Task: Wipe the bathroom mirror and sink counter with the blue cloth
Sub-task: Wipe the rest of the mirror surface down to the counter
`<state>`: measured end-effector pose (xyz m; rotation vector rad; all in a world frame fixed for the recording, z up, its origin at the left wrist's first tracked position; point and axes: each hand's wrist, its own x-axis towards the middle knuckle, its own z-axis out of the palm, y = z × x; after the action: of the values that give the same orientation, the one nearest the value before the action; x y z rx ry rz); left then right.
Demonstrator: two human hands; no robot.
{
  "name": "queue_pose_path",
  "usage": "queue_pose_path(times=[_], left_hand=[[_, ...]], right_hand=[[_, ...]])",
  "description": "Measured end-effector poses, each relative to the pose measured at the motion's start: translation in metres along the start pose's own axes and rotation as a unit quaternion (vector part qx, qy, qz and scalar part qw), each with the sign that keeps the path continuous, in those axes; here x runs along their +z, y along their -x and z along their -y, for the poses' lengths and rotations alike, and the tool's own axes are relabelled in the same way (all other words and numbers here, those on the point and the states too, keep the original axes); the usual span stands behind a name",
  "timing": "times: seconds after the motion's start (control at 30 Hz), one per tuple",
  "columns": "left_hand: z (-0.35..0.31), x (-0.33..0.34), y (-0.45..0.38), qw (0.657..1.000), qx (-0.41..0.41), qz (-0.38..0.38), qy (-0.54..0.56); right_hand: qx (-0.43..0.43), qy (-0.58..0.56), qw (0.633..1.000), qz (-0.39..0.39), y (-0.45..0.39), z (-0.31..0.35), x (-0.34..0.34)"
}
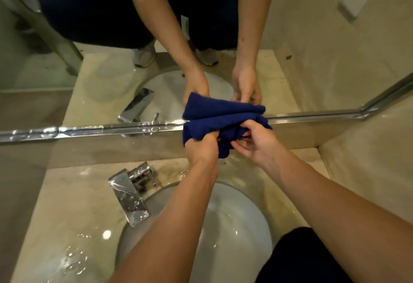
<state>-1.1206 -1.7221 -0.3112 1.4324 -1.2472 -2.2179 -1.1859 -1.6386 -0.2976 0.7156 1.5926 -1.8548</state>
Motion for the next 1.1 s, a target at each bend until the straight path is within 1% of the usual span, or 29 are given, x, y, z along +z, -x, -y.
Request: queue_pose_path(times=[0.07, 0.17, 0.37, 0.57, 0.7, 0.87, 1.0, 1.1], left_hand=[[-0.003, -0.006, -0.002, 1.0, -0.007, -0.014, 0.002], [-0.015, -0.024, -0.007, 1.0, -0.011, -0.009, 0.001], [-0.047, -0.1, -0.034, 1.0, 0.016, -0.011, 0.002], [-0.096, -0.193, -0.059, 0.998, 0.023, -0.062, -0.017], [-0.111, -0.227, -0.068, 0.991, 0.051, -0.121, -0.009], [-0.106, -0.226, -0.066, 0.991, 0.043, -0.124, 0.011], [-0.098, -0.202, -0.055, 0.997, 0.021, -0.066, -0.013], [-0.095, -0.193, -0.056, 0.998, 0.016, -0.061, -0.015]], right_hand=[[-0.008, 0.005, 1.0, -0.011, 0.003, -0.005, 0.008], [-0.014, 0.024, 1.0, -0.014, 0.009, -0.014, 0.024], [-0.001, 0.026, 0.999, 0.025, 0.028, -0.049, 0.09], [0.043, -0.006, 0.997, 0.07, 0.056, -0.102, 0.186], [0.03, -0.011, 0.997, 0.068, 0.075, -0.122, 0.231], [0.011, 0.012, 0.999, 0.052, 0.079, -0.122, 0.229], [-0.03, 0.009, 0.999, 0.007, 0.076, -0.109, 0.202], [-0.036, 0.02, 0.999, 0.003, 0.073, -0.105, 0.193]])
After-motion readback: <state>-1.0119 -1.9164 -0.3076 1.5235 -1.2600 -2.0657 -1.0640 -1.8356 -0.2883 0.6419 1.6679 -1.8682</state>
